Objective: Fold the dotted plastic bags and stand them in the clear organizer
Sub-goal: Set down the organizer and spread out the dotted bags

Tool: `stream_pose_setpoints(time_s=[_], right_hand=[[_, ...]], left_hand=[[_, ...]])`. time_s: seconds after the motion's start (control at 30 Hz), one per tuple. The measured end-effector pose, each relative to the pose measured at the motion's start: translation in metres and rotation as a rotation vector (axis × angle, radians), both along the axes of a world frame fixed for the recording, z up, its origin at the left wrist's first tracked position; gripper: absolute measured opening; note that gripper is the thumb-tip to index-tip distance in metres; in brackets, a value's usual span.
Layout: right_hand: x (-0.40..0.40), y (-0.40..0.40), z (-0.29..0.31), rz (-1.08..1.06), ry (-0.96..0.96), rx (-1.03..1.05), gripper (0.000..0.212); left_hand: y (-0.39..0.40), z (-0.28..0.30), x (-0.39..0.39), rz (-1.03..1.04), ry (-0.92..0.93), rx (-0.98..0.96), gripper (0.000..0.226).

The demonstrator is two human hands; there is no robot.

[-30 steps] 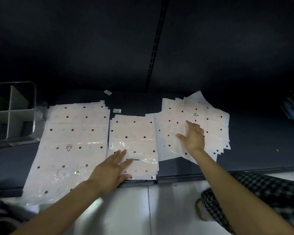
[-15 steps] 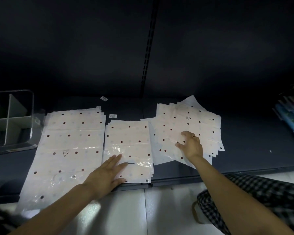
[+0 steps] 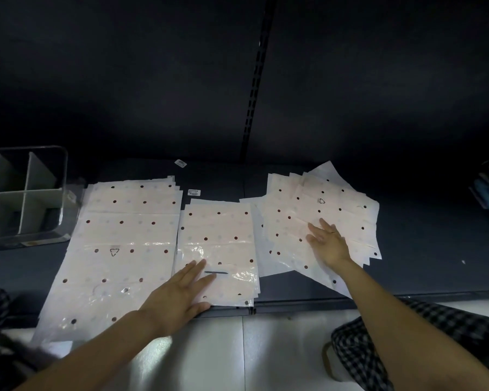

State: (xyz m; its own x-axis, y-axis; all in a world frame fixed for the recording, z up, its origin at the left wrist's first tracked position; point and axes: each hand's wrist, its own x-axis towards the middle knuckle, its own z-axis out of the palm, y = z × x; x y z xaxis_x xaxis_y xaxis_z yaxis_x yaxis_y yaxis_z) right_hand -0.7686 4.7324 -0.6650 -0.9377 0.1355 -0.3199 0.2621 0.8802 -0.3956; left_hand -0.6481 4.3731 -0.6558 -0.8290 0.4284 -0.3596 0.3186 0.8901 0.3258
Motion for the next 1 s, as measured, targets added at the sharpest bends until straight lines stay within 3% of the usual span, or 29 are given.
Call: stream_pose_setpoints(time_s=[0.1, 0.27, 0.37, 0.43, 0.5, 0.63, 0.73, 0.8, 0.87, 0.93, 1.0], right_hand=[[0.0, -0.003, 0.003, 0.071, -0.034, 0.159, 0.053], [0.006, -0.029, 0.025, -0.011, 0.341, 0.133, 0.024], [0.006, -0.06, 0.043, -0.028, 0.392, 0.03, 0.019], [0.005, -0.088, 0.053, -0.057, 0.397, -0.123, 0.012], [0.006, -0.12, 0.065, -0.169, 0.341, -0.422, 0.01], [0.013, -0.171, 0.083, -0.283, 0.077, -0.926, 0.015], [0.021, -0.187, 0.091, -0.109, -0.077, -1.126, 0.011], [0.02, -0.18, 0.089, 0.035, -0.093, -1.099, 0.014], [0.016, -0.161, 0.082, 0.053, -0.017, -0.952, 0.015], [0.012, -0.131, 0.07, -0.004, 0.114, -0.674, 0.021], [0.011, -0.092, 0.053, -0.006, 0.154, -0.331, 0.043]], left_hand=[[0.0, 0.001, 0.0, -0.001, -0.012, 0.005, 0.068], [0.003, 0.004, -0.004, 0.05, -0.046, 0.027, 0.06], [0.007, 0.01, -0.007, 0.105, -0.026, 0.089, 0.054], [0.013, 0.014, -0.009, 0.182, 0.034, 0.2, 0.048], [0.022, 0.022, -0.012, 0.306, 0.039, 0.389, 0.048], [0.041, 0.042, -0.024, 0.608, -0.254, 0.877, 0.058], [0.04, 0.044, -0.031, 0.714, -0.106, 0.876, 0.05], [0.032, 0.041, -0.035, 0.822, -0.012, 0.817, 0.048], [0.023, 0.036, -0.038, 0.923, -0.031, 0.81, 0.052], [0.016, 0.03, -0.041, 0.957, -0.044, 0.79, 0.054], [0.01, 0.025, -0.042, 0.961, -0.032, 0.783, 0.056]])
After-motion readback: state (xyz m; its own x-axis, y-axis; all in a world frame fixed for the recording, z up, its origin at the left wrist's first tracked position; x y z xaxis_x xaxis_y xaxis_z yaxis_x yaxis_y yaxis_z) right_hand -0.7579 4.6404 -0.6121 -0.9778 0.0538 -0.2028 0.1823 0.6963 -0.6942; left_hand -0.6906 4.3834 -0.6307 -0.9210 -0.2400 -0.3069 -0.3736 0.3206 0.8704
